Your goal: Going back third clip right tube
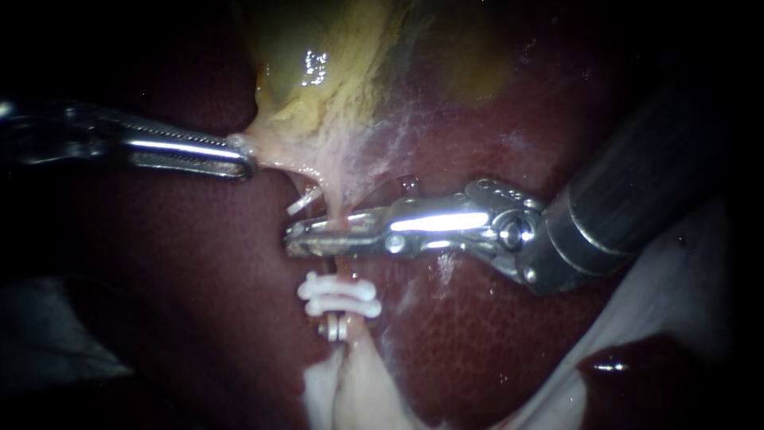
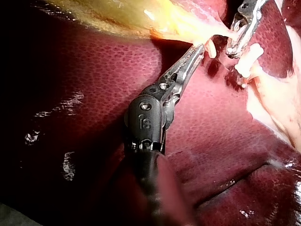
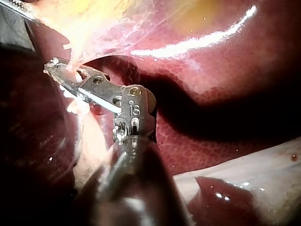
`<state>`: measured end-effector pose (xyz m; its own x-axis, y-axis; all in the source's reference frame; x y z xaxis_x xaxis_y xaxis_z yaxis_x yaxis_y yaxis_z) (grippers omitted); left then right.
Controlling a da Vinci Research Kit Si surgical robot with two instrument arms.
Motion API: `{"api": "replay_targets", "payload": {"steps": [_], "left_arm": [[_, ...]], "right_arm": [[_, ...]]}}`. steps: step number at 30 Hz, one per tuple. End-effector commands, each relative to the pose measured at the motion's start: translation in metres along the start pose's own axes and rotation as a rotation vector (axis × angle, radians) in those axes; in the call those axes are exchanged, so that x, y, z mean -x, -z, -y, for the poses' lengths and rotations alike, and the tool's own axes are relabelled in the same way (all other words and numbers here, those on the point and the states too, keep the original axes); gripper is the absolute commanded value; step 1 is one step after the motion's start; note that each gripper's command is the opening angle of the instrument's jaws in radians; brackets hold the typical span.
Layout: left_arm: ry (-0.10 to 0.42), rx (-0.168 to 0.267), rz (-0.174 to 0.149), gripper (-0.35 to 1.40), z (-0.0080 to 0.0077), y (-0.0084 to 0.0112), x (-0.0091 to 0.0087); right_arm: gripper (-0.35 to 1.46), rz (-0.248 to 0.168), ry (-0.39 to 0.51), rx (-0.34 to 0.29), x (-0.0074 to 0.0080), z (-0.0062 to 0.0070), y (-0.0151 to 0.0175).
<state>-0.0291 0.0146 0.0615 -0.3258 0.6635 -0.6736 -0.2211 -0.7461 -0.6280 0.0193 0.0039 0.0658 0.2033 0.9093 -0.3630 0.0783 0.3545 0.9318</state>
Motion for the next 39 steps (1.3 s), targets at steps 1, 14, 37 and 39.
{"api": "replay_targets", "payload": {"steps": [1, 14, 37, 39], "left_arm": [[0.000, 0.001, 0.000, -0.35, 0.0000, 0.0000, 0.0000], [-0.001, 0.002, 0.000, -0.35, 0.0000, 0.0002, 0.0000], [-0.001, 0.003, 0.000, -0.35, 0.0001, 0.0004, 0.0001], [-0.001, 0.003, 0.000, -0.35, 0.0002, 0.0003, 0.0001]], "right_arm": [[0.03, -0.005, 0.018, 0.004, 0.0001, -0.0002, -0.0003], [0.50, 0.030, 0.072, 0.170, 0.0017, -0.0039, 0.0018], [0.50, 0.229, 0.767, 0.250, 0.0012, 0.0089, 0.0149], [0.50, 0.234, 0.797, 0.251, 0.0006, 0.0091, 0.0159]]}}
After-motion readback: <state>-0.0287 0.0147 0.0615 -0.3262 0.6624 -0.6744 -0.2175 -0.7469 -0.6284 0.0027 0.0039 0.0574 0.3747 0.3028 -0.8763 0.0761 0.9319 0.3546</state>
